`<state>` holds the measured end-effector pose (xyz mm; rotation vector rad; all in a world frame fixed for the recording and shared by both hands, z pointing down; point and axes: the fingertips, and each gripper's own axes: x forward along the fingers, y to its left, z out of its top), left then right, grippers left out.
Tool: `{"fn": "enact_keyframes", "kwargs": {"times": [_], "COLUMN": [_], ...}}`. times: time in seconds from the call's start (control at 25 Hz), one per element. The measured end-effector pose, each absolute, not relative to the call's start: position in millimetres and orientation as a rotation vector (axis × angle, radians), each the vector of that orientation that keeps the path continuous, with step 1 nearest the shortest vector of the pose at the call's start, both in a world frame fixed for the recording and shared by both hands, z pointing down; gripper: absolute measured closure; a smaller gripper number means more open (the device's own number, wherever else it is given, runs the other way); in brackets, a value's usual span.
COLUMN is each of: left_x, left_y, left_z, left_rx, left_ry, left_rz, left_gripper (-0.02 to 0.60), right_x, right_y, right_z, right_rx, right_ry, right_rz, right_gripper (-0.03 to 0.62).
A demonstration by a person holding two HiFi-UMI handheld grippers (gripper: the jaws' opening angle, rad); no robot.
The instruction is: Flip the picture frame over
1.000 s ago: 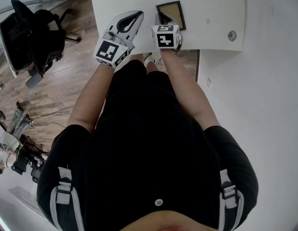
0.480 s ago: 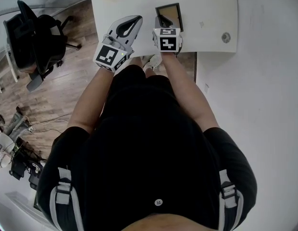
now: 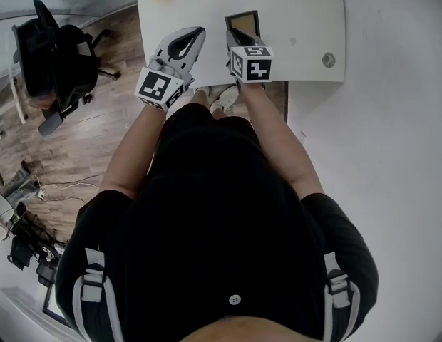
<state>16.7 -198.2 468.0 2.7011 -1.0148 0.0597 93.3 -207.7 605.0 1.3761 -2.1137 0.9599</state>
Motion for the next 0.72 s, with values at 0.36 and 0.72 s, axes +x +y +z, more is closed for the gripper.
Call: {"fn": "enact_keyframes", "kwargs": {"times": [0.36,0.72], "left_x": [13,16], "left_y": [-197,-200], "left_z": [470,471], "left_rx": [2.704,2.705], "left_ry": [-1.038,-1.044], "left_rz": [0.060,0.059], "left_gripper": [0.578,0.578], "right_x": [92,96], "right_y": [-211,-215], "right_z": [580,573], "right_rx": [1.364,1.330], "right_ry": [-2.203,-2.288], "right_rz": [1.084,1.318], "right_gripper": [0.543,0.543]}}
